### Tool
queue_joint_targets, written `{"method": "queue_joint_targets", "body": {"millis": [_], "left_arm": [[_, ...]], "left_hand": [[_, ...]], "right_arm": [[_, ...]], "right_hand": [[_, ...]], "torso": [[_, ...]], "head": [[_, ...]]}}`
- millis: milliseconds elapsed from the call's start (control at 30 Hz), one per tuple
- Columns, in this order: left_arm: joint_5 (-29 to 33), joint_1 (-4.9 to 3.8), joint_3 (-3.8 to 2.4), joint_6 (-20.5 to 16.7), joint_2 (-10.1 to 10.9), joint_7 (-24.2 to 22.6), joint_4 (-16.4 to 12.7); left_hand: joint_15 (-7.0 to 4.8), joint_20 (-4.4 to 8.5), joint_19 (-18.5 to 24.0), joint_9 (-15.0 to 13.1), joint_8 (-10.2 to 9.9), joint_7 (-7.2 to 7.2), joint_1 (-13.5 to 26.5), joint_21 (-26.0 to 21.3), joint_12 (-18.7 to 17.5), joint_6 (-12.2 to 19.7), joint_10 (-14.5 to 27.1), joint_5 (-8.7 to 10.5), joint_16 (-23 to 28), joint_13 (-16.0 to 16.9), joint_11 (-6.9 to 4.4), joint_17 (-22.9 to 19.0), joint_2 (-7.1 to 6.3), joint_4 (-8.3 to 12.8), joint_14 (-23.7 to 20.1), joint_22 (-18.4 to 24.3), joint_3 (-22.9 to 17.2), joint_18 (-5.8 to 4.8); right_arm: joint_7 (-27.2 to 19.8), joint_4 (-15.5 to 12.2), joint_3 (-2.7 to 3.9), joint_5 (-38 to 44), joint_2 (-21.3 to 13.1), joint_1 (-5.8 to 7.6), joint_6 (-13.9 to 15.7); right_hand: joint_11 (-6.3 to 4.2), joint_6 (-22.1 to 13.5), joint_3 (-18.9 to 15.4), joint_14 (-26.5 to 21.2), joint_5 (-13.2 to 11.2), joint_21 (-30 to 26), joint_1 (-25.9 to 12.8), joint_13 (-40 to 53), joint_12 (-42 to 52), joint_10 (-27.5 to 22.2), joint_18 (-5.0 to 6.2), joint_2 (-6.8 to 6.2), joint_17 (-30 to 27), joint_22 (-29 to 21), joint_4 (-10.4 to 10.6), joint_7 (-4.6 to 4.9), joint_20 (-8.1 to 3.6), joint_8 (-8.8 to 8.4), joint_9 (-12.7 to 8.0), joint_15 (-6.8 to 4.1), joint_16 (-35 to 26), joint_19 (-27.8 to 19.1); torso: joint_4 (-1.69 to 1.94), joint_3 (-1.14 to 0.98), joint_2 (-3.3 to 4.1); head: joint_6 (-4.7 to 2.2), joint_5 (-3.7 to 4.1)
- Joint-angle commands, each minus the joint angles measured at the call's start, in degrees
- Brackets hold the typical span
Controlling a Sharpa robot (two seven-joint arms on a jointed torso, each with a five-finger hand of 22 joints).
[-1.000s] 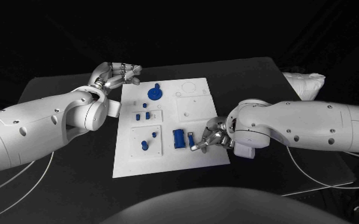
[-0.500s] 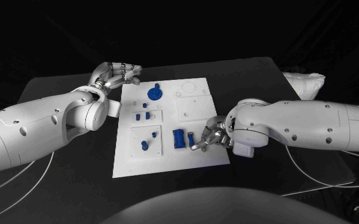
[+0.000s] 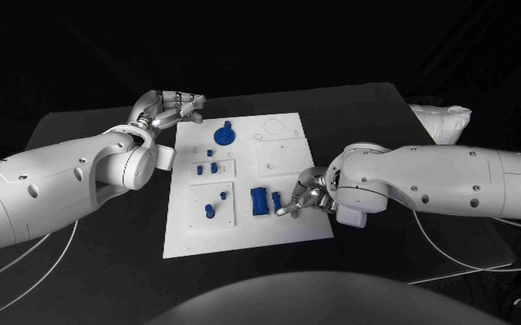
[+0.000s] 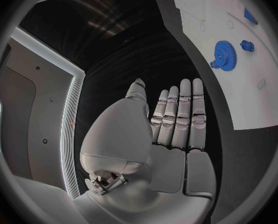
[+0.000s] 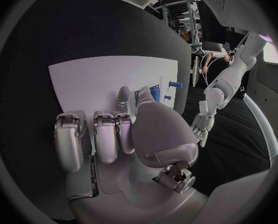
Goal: Assemble the parts on the task board
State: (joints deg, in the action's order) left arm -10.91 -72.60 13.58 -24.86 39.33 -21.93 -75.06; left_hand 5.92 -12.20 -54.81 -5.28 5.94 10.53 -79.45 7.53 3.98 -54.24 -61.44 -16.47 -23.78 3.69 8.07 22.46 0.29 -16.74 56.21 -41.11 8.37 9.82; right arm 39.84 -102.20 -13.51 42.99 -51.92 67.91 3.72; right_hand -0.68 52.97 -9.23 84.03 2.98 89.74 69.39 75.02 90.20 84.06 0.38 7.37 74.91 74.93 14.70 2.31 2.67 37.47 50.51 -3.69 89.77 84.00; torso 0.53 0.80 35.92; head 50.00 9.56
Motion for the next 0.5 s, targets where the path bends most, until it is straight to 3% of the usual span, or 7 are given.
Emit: {"method": "queue_joint_targets", "body": {"millis": [33, 500], "left_arm": [[-0.2, -0.04, -0.05, 0.8, -0.1, -0.4, -0.1], [-0.2, -0.04, -0.05, 0.9, -0.2, -0.4, -0.1]], "left_hand": [[-0.1, -0.17, -0.4, -0.1, 0.2, -0.02, -0.1, -0.2, 0.4, 0.2, 0.4, -0.38, -0.2, 0.1, -0.12, -0.1, 0.48, 0.0, -0.5, 0.1, 0.3, 0.63], [-0.1, -0.17, -0.4, -0.1, 0.2, -0.02, -0.1, -0.2, 0.4, 0.2, 0.4, -0.38, -0.2, 0.1, -0.12, -0.1, 0.48, 0.0, -0.5, 0.1, 0.3, 0.63]], "right_arm": [[0.0, 0.2, -0.01, 0.5, 0.1, -0.05, 0.5], [0.3, 0.9, -0.01, 0.6, 0.6, -0.05, -0.2]], "right_hand": [[-0.42, -0.4, 0.1, 6.0, -0.1, 0.3, 0.3, 15.0, -0.2, 5.9, -0.38, 0.53, 15.1, 15.1, -0.3, -0.06, -0.4, 0.22, 0.1, -0.53, 0.2, 6.0], [-0.41, -0.6, 0.3, 6.0, -0.1, 0.3, 0.8, 15.0, -0.2, 5.9, -0.38, 0.87, 15.1, 15.1, -0.5, -0.07, -0.41, 0.04, 0.2, -0.55, 0.2, 6.0]], "torso": [[0.06, 0.0, 0.02], [-0.01, 0.02, 0.01]], "head": [[0.0, 0.04], [0.0, 0.11]]}}
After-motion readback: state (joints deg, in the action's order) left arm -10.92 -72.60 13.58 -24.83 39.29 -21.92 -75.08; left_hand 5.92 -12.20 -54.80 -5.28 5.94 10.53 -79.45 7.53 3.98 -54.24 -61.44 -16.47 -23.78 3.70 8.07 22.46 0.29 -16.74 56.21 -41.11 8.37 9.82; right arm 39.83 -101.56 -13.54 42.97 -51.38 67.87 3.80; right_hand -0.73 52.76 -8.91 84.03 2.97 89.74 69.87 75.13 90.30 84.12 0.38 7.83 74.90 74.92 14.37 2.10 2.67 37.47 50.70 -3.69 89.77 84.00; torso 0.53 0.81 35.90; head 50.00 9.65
